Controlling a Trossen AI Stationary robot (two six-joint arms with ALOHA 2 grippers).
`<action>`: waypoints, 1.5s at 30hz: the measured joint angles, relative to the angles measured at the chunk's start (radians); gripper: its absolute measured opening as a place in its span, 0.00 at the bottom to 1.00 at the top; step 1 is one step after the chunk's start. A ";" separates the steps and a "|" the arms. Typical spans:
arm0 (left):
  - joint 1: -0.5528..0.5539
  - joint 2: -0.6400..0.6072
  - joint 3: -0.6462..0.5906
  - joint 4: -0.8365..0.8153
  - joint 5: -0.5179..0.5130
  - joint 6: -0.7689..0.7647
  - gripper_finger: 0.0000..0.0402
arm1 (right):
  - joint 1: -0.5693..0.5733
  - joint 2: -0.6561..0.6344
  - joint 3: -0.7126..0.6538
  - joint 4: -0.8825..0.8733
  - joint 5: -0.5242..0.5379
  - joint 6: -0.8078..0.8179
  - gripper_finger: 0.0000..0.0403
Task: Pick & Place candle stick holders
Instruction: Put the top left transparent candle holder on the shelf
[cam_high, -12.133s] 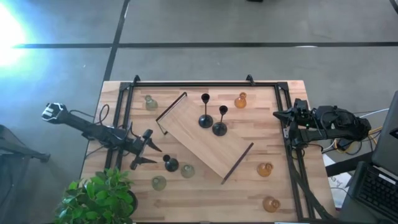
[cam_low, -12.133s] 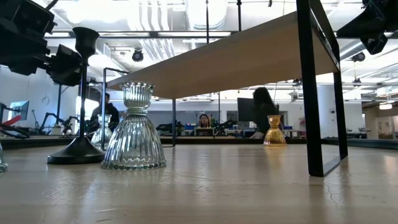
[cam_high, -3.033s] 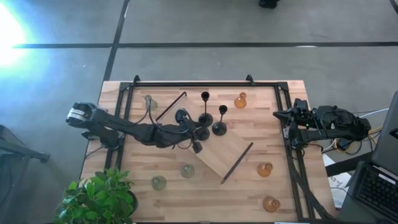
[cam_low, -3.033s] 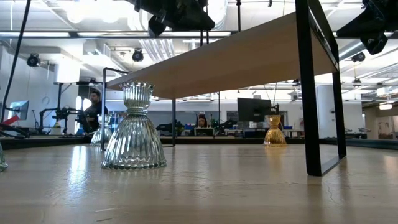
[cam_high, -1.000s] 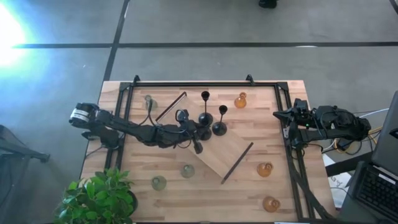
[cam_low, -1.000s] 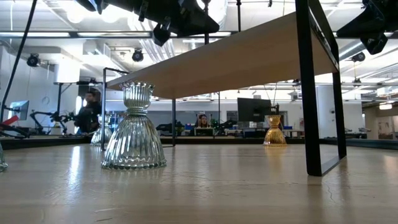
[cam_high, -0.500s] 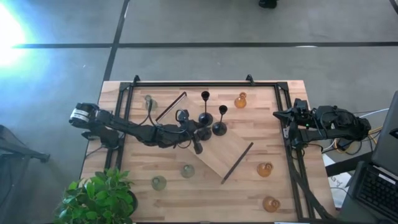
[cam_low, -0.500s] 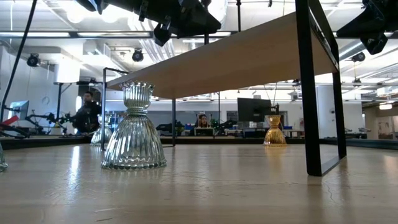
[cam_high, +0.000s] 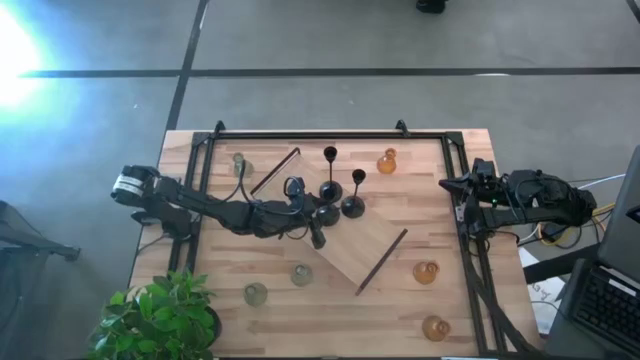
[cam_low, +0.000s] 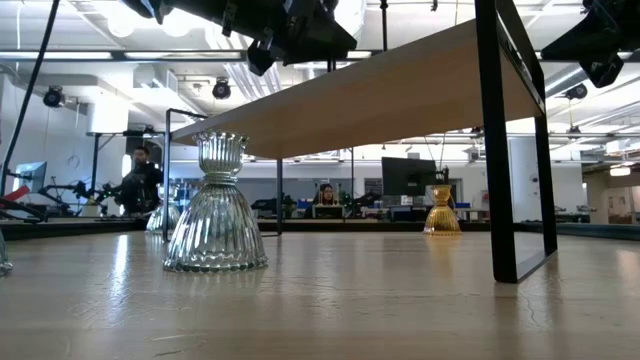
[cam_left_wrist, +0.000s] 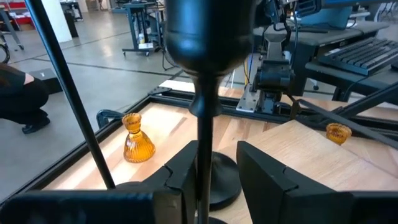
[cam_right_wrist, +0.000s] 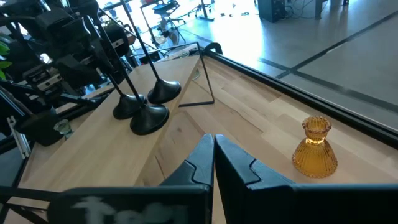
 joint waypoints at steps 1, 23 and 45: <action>0.000 0.000 0.000 -0.006 0.000 0.001 0.28 | 0.000 0.000 0.000 0.000 0.000 0.000 0.02; -0.050 -0.111 -0.002 -0.231 -0.149 -0.050 0.29 | 0.000 0.000 0.000 0.000 0.000 0.000 0.02; -0.228 -0.663 -0.248 -0.399 -0.246 -0.001 0.29 | 0.000 0.000 0.000 0.000 0.000 0.000 0.02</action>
